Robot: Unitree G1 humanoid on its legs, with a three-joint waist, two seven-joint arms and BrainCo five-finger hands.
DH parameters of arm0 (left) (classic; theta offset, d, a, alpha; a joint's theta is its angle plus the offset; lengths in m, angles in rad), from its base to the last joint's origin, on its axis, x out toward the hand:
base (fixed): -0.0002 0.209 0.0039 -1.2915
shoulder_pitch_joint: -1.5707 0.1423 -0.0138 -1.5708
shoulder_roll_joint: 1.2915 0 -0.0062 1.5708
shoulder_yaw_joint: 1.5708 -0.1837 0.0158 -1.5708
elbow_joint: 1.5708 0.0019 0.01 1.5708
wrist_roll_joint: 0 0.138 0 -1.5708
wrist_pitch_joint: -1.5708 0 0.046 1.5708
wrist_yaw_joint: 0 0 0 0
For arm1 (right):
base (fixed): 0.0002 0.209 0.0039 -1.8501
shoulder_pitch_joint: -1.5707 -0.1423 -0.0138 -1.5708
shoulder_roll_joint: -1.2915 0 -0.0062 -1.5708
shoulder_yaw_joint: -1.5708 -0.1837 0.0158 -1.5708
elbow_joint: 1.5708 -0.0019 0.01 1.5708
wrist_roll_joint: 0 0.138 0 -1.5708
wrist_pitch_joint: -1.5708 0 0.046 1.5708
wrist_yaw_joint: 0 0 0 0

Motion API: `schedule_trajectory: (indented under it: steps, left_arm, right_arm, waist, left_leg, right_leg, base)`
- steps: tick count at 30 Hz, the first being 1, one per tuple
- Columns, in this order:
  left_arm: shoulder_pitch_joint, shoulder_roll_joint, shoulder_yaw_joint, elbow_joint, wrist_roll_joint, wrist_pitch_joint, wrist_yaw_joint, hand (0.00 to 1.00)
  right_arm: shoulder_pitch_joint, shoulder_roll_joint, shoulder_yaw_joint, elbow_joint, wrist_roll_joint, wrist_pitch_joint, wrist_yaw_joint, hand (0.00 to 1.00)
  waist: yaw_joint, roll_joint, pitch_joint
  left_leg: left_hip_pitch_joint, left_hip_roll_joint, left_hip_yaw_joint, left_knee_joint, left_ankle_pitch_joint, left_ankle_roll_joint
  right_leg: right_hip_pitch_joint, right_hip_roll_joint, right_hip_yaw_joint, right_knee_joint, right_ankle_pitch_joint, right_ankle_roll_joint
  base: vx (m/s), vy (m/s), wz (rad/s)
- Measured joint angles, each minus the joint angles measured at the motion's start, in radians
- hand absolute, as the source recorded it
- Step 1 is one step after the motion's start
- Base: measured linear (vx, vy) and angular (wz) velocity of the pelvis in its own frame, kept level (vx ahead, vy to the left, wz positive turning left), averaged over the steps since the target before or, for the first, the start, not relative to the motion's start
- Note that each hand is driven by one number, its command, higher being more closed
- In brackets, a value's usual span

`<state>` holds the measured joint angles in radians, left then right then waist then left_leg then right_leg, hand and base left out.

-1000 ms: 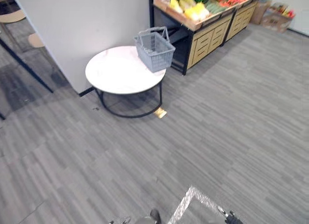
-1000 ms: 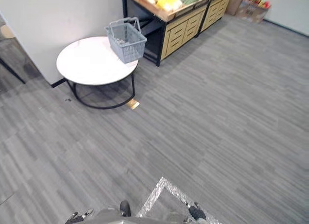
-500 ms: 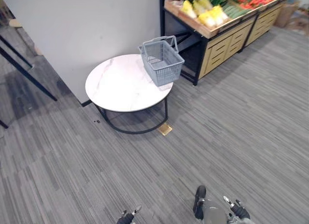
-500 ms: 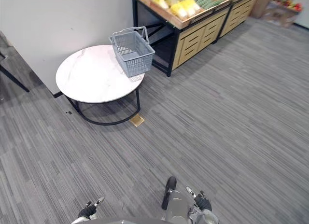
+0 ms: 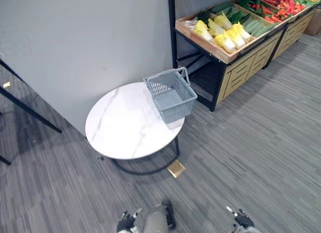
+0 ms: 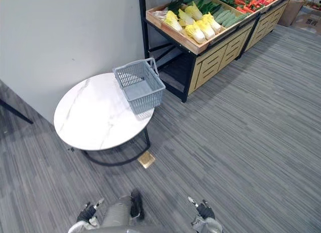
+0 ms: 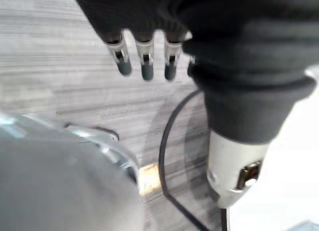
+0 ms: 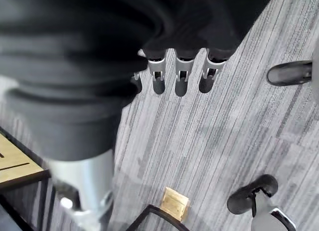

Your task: Pick vegetable in the basket

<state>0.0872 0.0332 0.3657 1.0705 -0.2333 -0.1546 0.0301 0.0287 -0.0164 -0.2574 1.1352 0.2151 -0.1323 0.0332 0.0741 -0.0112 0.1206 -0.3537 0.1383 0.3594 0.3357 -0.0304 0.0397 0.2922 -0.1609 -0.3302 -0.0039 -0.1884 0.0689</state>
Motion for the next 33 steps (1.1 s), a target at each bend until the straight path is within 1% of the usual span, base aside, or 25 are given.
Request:
schedule_trajectory:
  steps: [1, 2, 3, 4, 5, 6, 7, 8, 9, 10, 11, 12, 13, 14, 16, 18, 21, 22, 23, 24, 25, 26, 28, 32, 33]
  left_arm:
    - [-0.001, 0.002, 0.019, 0.004, -0.001, 0.001, -0.001, 0.0]
    - [-0.001, 0.005, 0.03, 0.012, 0.001, 0.003, -0.002, 0.0]
    - [0.0, 0.007, 0.039, 0.025, 0.001, 0.005, -0.003, 0.0]
    - [0.028, 0.02, 0.062, 0.041, 0.0, 0.005, -0.005, 0.0]
    - [0.046, 0.024, 0.054, 0.052, 0.003, 0.009, -0.003, 0.0]
    - [0.062, 0.017, 0.034, 0.064, 0.003, 0.011, -0.002, 0.0]
    - [0.082, 0.039, 0.009, 0.087, 0.002, 0.014, -0.003, 0.0]
    - [0.081, 0.057, -0.018, 0.092, 0.002, 0.014, -0.001, 0.0]
    - [0.075, 0.082, -0.045, 0.094, 0.001, 0.014, 0.001, 0.0]
    - [0.076, 0.083, -0.051, 0.096, 0.0, 0.014, 0.002, 0.0]
    - [0.076, 0.082, -0.062, 0.103, 0.0, 0.014, 0.002, 0.0]
    - [0.076, 0.084, -0.086, 0.104, -0.001, 0.014, 0.001, 0.0]
    - [0.071, 0.085, -0.103, 0.102, -0.001, 0.014, 0.002, 0.0]
    - [0.069, 0.09, -0.108, 0.102, 0.001, 0.013, 0.002, 0.0]
    - [0.05, 0.081, -0.105, 0.102, 0.001, 0.012, 0.004, 0.0]
    - [0.036, 0.07, -0.103, 0.102, 0.002, 0.012, 0.005, 0.0]
    - [0.029, 0.05, -0.076, 0.102, 0.002, 0.011, 0.007, 0.0]
    - [0.038, 0.048, -0.049, 0.103, 0.002, 0.011, 0.006, 0.0]
    - [0.045, 0.054, -0.034, 0.102, 0.002, 0.01, 0.006, 0.0]
    - [0.043, 0.059, -0.029, 0.102, 0.003, 0.01, 0.007, 0.0]
    - [0.044, 0.034, -0.024, 0.113, 0.003, 0.011, 0.009, 0.0]
    - [0.045, 0.019, -0.025, 0.114, 0.003, 0.01, 0.008, 0.0]
    - [0.057, 0.002, -0.023, 0.115, 0.002, 0.011, 0.008, 0.0]
    - [0.064, 0.011, -0.026, 0.12, -0.001, 0.011, 0.006, 0.0]
    - [0.064, 0.02, -0.036, 0.12, -0.001, 0.012, 0.006, 0.0]
  right_arm:
    - [-0.009, 0.02, 0.035, 0.001, 0.0, 0.0, 0.002, 0.0]
    - [-0.018, 0.033, 0.03, 0.004, 0.0, 0.001, 0.006, 0.0]
    - [-0.023, 0.039, 0.03, 0.003, 0.0, 0.001, 0.008, 0.0]
    - [-0.029, 0.058, 0.027, 0.002, -0.001, -0.001, 0.013, 0.0]
    - [-0.009, 0.05, 0.026, 0.002, -0.001, -0.004, 0.015, 0.0]
    - [0.001, 0.033, 0.026, 0.007, -0.001, -0.005, 0.016, 0.0]
    - [0.0, 0.029, 0.029, 0.029, -0.002, -0.003, 0.015, 0.0]
    - [0.001, 0.026, 0.03, 0.035, -0.002, -0.002, 0.016, 0.0]
    - [-0.001, 0.023, 0.03, 0.048, -0.002, -0.002, 0.018, 0.0]
    - [-0.007, 0.012, 0.033, 0.049, -0.003, -0.003, 0.02, 0.0]
    - [-0.005, 0.006, 0.037, 0.048, -0.003, -0.004, 0.02, 0.0]
    - [-0.005, -0.003, 0.041, 0.05, -0.011, -0.004, 0.019, 0.0]
    - [-0.003, -0.01, 0.041, 0.051, -0.018, -0.004, 0.019, 0.0]
    - [-0.001, -0.012, 0.04, 0.051, -0.019, -0.004, 0.018, 0.0]
    - [-0.003, -0.015, 0.026, 0.051, -0.019, -0.01, 0.017, 0.0]
    - [-0.003, -0.023, 0.012, 0.051, -0.019, -0.01, 0.017, 0.0]
    - [-0.006, -0.026, -0.021, 0.048, -0.02, -0.01, 0.017, 0.0]
    - [-0.004, -0.023, -0.018, 0.041, -0.021, -0.01, 0.018, 0.0]
    - [0.002, -0.017, -0.013, 0.041, -0.023, -0.01, 0.019, 0.0]
    - [0.005, -0.015, -0.011, 0.042, -0.023, -0.01, 0.02, 0.0]
    - [-0.003, -0.036, -0.01, 0.042, -0.025, -0.007, 0.019, 0.0]
    - [-0.016, -0.055, -0.007, 0.042, -0.036, -0.003, 0.019, 0.0]
    - [-0.037, -0.081, 0.025, 0.051, -0.053, -0.002, 0.021, 0.0]
    - [-0.035, -0.087, 0.069, 0.076, -0.061, -0.002, 0.019, 0.0]
    - [-0.033, -0.085, 0.069, 0.083, -0.06, -0.002, 0.018, 0.0]
  waist:
    - [0.008, -0.023, -0.01]
    - [0.013, -0.026, -0.01]
    - [0.017, -0.027, -0.01]
    - [0.035, -0.045, -0.014]
    - [0.031, -0.06, -0.063]
    - [0.028, -0.043, -0.073]
    - [0.008, -0.043, -0.083]
    - [0.001, -0.061, -0.082]
    - [-0.01, -0.076, -0.067]
    - [-0.021, -0.075, -0.058]
    - [-0.022, -0.074, -0.057]
    - [-0.022, -0.071, -0.052]
    - [-0.033, -0.067, -0.052]
    - [-0.042, -0.065, -0.051]
    - [-0.047, -0.054, -0.045]
    - [-0.046, -0.037, -0.034]
    - [-0.042, -0.014, -0.016]
    - [-0.043, -0.023, -0.014]
    - [-0.042, -0.043, -0.017]
    - [-0.042, -0.052, -0.017]
    - [-0.04, -0.012, -0.024]
    - [-0.033, 0.016, -0.027]
    - [-0.03, 0.046, -0.029]
    - [-0.045, 0.047, -0.028]
    - [-0.049, 0.029, -0.02]
  left_leg:
    - [-0.01, 0.003, 0.01, 0.035, -0.031, 0.017]
    - [-0.008, 0.021, 0.022, 0.073, -0.044, 0.033]
    - [-0.008, 0.039, 0.033, 0.109, -0.046, 0.036]
    - [-0.02, 0.062, 0.07, 0.204, -0.061, 0.016]
    - [0.013, 0.013, 0.038, 0.095, -0.059, 0.011]
    - [0.043, 0.003, 0.019, 0.02, -0.056, 0.025]
    - [0.1, -0.032, 0.016, -0.029, -0.121, 0.016]
    - [0.13, -0.055, 0.018, -0.059, -0.125, 0.016]
    - [0.186, -0.078, 0.015, -0.09, -0.128, 0.009]
    - [0.243, -0.083, 0.011, -0.115, -0.138, 0.007]
    - [0.275, -0.086, 0.01, -0.129, -0.138, 0.01]
    - [0.342, -0.093, 0.006, -0.164, -0.14, 0.009]
    - [0.39, -0.098, -0.016, -0.196, -0.143, 0.005]
    - [0.404, -0.098, -0.028, -0.207, -0.143, 0.004]
    - [0.437, -0.095, -0.08, -0.229, -0.151, -0.01]
    - [0.449, -0.076, -0.124, -0.23, -0.164, -0.032]
    - [0.464, -0.025, -0.198, -0.23, -0.19, -0.082]
    - [0.475, -0.008, -0.24, -0.228, -0.216, -0.126]
    - [0.487, -0.007, -0.268, -0.23, -0.23, -0.153]
    - [0.498, -0.006, -0.284, -0.233, -0.237, -0.172]
    - [0.503, 0.055, -0.314, -0.251, -0.221, -0.18]
    - [0.502, 0.081, -0.312, -0.262, -0.19, -0.181]
    - [0.492, 0.12, -0.314, -0.274, -0.103, -0.214]
    - [0.421, 0.16, -0.304, -0.183, -0.005, -0.224]
    - [0.393, 0.163, -0.252, -0.15, 0.027, -0.226]
  right_leg:
    - [-0.011, 0.001, 0.03, -0.001, 0.074, -0.005]
    - [-0.008, 0.002, 0.068, 0.001, 0.128, 0.001]
    - [-0.004, 0.0, 0.098, 0.006, 0.17, 0.001]
    - [-0.001, -0.006, 0.17, 0.044, 0.253, 0.014]
    - [-0.033, -0.025, 0.183, 0.108, 0.26, 0.026]
    - [-0.059, -0.02, 0.184, 0.186, 0.257, 0.031]
    - [-0.121, -0.062, 0.196, 0.389, 0.25, 0.088]
    - [-0.174, -0.089, 0.214, 0.51, 0.275, 0.152]
    - [-0.283, -0.109, 0.239, 0.755, 0.315, 0.22]
    - [-0.367, -0.121, 0.212, 0.932, 0.301, 0.198]
    - [-0.401, -0.124, 0.19, 0.989, 0.28, 0.179]
    - [-0.447, -0.13, 0.14, 1.043, 0.204, 0.136]
    - [-0.469, -0.133, 0.065, 1.013, 0.125, 0.102]
    - [-0.478, -0.135, 0.03, 0.973, 0.089, 0.08]
    - [-0.501, -0.133, -0.057, 0.684, 0.034, 0.042]
    - [-0.498, -0.105, -0.042, 0.409, 0.05, 0.047]
    - [-0.5, -0.074, 0.037, 0.12, 0.185, 0.051]
    - [-0.495, -0.076, 0.085, 0.078, 0.223, 0.069]
    - [-0.492, -0.087, 0.115, 0.09, 0.223, 0.071]
    - [-0.492, -0.087, 0.12, 0.112, 0.289, 0.088]
    - [-0.497, -0.048, 0.08, 0.167, 0.235, 0.062]
    - [-0.501, -0.028, 0.058, 0.185, 0.201, 0.055]
    - [-0.49, 0.008, 0.021, 0.19, 0.172, 0.026]
    - [-0.41, 0.022, -0.076, 0.156, 0.149, -0.011]
    - [-0.376, 0.01, -0.112, 0.131, 0.149, -0.011]
  base:
    - [0.49, 0.125, 0.06]
    - [0.47, 0.14, -0.13]
    - [0.42, 0.144, -0.47]
    - [0.31, 0.174, -0.51]
    - [0.27, 0.191, -0.56]
    - [0.22, 0.259, 0.01]
    - [0.21, 0.188, 0.19]
    - [0.3, 0.188, 0.38]
    - [0.33, 0.114, 0.26]
    - [0.33, 0.12, 0.17]
    - [0.39, 0.115, 0.12]
    - [0.4, 0.068, 0.27]
    - [0.39, 0.039, 0.4]
    - [0.33, -0.041, 0.64]
    - [0.34, -0.113, 0.66]
    - [0.32, -0.178, 0.65]
    - [0.37, -0.325, 0.74]
    - [0.41, -0.499, 0.93]
    - [0.35, -0.479, 0.92]
    - [0.38, -0.483, 0.78]
    - [0.39, -0.413, 0.61]
    - [0.39, -0.372, 0.53]
    - [0.36, -0.346, 0.36]
    - [0.28, -0.215, 0.59]
    - [0.2, -0.113, 0.99]
